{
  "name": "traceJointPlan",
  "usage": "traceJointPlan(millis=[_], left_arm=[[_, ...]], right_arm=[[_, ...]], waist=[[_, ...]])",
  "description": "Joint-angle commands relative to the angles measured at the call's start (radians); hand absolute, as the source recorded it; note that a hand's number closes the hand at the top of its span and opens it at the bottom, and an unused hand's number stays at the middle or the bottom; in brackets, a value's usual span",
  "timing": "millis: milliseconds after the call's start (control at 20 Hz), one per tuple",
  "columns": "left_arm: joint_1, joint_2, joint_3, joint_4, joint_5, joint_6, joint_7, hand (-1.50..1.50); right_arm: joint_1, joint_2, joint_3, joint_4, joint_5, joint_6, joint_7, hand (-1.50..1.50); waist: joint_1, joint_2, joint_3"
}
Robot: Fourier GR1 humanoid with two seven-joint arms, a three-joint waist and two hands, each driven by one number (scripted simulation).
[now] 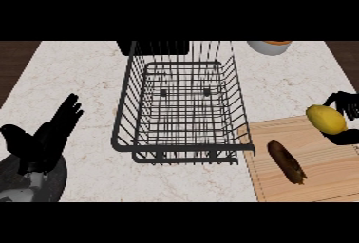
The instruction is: Pick the lemon from the cutting board and place it in the tiered basket
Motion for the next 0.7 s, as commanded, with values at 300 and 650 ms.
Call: traceJointPlan(millis=[300, 650], left_arm=[[0.031, 0.011, 0.018, -0.044, 0.006, -0.013, 0.014, 0.00], [0.013, -0.001, 0.020, -0.010, 0.005, -0.037, -0.008, 0.00]], right_arm=[[0.070, 0.002, -0.079, -0.539, -0.326, 0.380, 0.203, 1.50], [0.038, 0.042, -0.024, -0.887, -0.428, 0.530, 0.574, 1.50]], waist=[[-0.010, -0.004, -0.002], [0.009, 0.004, -0.001]])
